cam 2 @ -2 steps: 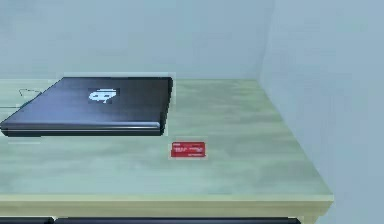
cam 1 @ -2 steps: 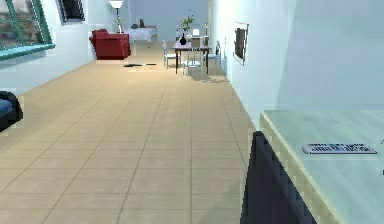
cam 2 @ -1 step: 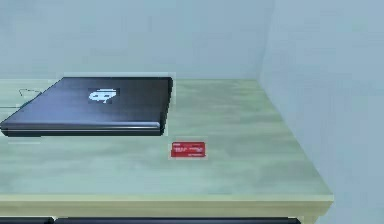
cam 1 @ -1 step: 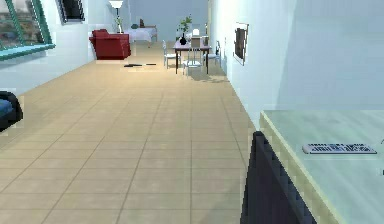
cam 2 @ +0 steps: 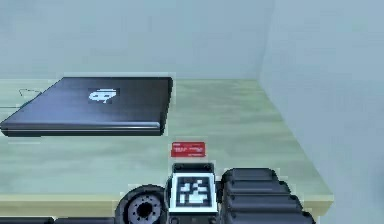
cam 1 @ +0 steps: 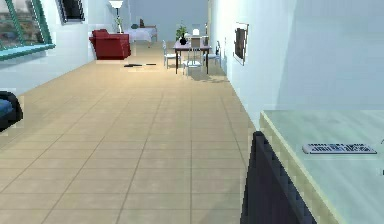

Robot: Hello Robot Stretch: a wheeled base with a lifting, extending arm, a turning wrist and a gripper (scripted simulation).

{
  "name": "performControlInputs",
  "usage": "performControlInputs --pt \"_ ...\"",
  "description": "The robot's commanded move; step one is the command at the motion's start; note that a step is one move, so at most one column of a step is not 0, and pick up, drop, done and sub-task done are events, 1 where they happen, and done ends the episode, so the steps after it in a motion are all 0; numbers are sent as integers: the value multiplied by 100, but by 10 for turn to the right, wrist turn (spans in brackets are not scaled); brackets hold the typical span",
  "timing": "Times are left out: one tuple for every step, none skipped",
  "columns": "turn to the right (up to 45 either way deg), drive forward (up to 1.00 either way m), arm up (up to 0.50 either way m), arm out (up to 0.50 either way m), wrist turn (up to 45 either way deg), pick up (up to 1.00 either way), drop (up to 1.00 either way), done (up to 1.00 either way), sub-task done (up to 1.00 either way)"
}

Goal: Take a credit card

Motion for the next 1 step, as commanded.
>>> performControlInputs --pt "0 0 0 6 0 0 0 0 0"
